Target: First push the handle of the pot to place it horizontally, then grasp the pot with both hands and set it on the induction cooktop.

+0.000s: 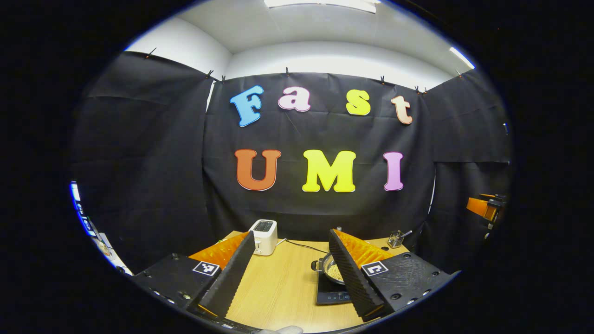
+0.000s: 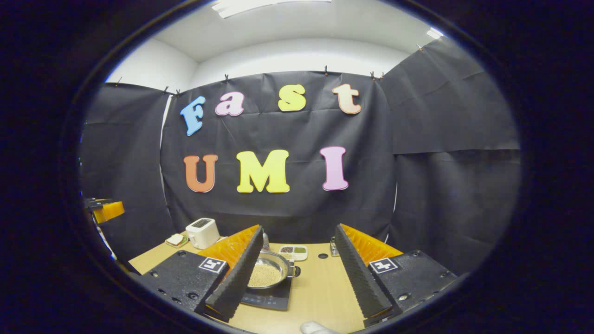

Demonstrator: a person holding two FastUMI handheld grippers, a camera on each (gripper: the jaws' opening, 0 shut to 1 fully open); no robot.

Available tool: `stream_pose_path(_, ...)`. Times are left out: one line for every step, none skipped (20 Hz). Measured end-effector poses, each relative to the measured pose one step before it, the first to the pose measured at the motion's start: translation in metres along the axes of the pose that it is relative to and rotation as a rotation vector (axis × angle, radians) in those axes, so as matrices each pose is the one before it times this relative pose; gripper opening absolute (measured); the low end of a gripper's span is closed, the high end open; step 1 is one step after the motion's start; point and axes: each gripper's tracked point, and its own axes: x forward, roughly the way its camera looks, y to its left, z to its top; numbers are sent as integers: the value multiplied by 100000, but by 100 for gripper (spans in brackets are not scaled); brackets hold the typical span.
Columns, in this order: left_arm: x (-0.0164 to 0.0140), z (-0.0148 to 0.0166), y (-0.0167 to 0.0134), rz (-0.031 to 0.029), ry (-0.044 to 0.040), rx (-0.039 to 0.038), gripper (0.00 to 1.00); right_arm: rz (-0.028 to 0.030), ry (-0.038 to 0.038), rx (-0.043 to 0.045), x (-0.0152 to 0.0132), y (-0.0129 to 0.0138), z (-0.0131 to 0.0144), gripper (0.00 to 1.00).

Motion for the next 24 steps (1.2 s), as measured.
stream_pose_path(-517,-255,-291,746,882,-10,84,-28,-123,15,-379,-307,-80,97)
stream_pose_path(-417,-30,-633,-757,47,-407,95,551,651,-233,-359,-166,-93,96)
stream_pose_path(-378,75,-934,-777,-470,-572,95,-460,-254,-88,-209,-513,122,96)
stream_pose_path(-158,257,-453,-518,-572,291,95,-16,-1286,700,-46,-420,534,97)
stream_pose_path(-287,194,-287,75,-279,587,95,59,-808,234,-209,-217,382,96)
stream_pose_path(-175,218,-154,299,-52,345,95,256,-1127,211,-143,-263,335,97)
stream_pose_path(-161,207,-362,-123,-618,-344,95,239,-235,156,-35,-166,71,96)
stream_pose_path(-180,372,-155,-144,16,-730,95,664,-80,270,-31,-106,-11,97)
stream_pose_path(-147,157,-73,102,116,-508,95,300,354,179,76,-48,-44,97)
stream_pose_path(33,152,-87,180,57,-116,95,450,689,268,23,-165,-170,96)
stream_pose_path(-53,140,35,465,-36,207,95,369,681,176,60,-92,-196,96)
stream_pose_path(-9,92,-39,123,226,161,95,389,284,134,87,-108,-16,97)
stream_pose_path(134,-20,-80,376,51,-122,95,138,147,-216,169,-74,24,96)
stream_pose_path(272,115,-171,81,-150,4,95,248,17,-274,113,-115,118,97)
stream_pose_path(168,-77,-137,219,59,99,95,204,68,-228,90,-28,13,97)
stream_pose_path(34,95,-46,287,280,81,95,98,51,69,133,-59,78,97)
stream_pose_path(144,-38,66,330,149,-17,95,385,27,5,122,117,40,97)
stream_pose_path(65,32,4,325,112,101,95,297,10,-1,148,43,169,97)
stream_pose_path(-43,231,-25,34,1,5,95,272,-268,-152,147,5,42,97)
stream_pose_path(69,31,-46,-182,256,-105,95,81,-233,-261,118,39,121,97)
stream_pose_path(39,104,-218,-492,135,-188,95,66,-193,-18,167,-46,-20,97)
stream_pose_path(1,-30,-176,-674,480,-50,95,154,106,328,163,69,11,97)
stream_pose_path(143,-63,-96,-361,359,306,95,287,214,705,1,146,-83,96)
stream_pose_path(30,40,12,-268,-19,466,95,132,441,579,156,87,-62,97)
